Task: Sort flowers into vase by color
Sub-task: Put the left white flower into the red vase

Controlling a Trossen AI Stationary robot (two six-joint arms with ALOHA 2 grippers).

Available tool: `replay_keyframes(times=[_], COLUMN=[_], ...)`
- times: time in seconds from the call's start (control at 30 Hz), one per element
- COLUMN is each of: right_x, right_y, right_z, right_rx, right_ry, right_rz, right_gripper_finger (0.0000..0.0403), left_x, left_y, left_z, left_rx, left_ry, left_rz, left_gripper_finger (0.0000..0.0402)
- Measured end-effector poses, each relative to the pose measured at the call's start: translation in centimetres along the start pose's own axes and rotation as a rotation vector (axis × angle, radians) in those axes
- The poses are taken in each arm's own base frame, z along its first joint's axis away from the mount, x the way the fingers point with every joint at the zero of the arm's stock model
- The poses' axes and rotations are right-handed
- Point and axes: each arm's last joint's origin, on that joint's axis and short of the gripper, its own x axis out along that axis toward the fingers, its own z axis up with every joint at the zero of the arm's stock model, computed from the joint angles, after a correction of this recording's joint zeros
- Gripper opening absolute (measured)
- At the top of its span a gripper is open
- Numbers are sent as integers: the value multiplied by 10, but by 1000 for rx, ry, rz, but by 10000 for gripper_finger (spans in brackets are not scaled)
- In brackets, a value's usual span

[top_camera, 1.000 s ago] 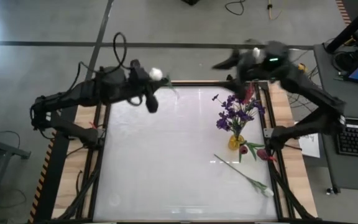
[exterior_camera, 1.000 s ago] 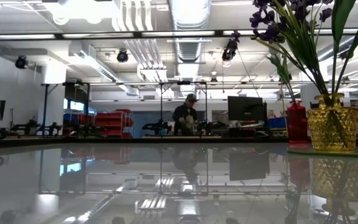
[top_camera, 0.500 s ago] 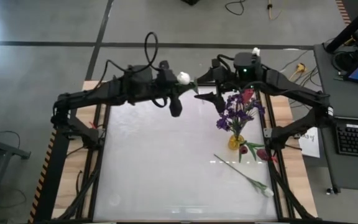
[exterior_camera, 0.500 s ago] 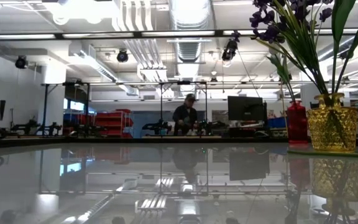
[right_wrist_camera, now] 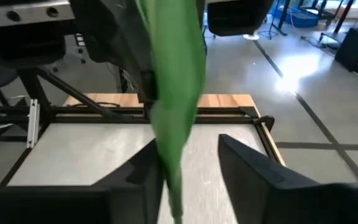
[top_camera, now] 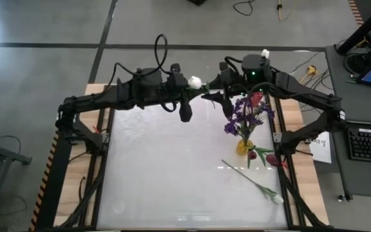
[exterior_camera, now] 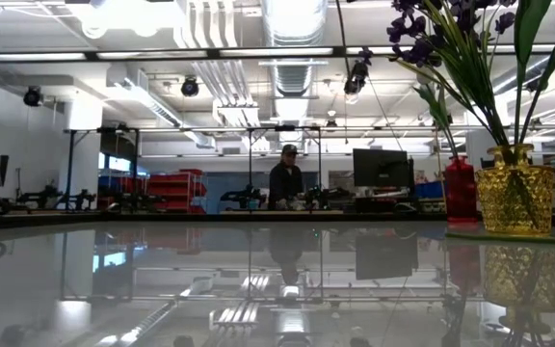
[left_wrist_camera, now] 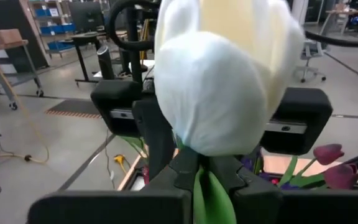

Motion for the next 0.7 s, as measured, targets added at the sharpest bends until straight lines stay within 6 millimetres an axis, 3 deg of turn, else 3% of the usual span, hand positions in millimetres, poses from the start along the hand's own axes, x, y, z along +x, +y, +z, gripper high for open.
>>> replay_keyframes(times=[0.3, 0.43, 0.53, 0.7], right_x=[-1, -4, -18, -58], right_y=[0, 1, 0, 3], right_z=[0, 2, 7, 16], right_rx=[8, 20, 30, -19], right_ry=[0, -10, -38, -88], right_rz=[6, -5, -98, -383], right_gripper_finger=[22, 14, 14, 13], left_x=[0, -5, -18, -44], left_y=[1, 2, 4, 5], left_z=[-2, -8, -7, -7], left_rx=[33, 52, 62, 65], left_ry=[22, 103, 158, 239], left_rz=[13, 39, 37, 34], left_gripper_finger=[19, 63, 100, 140])
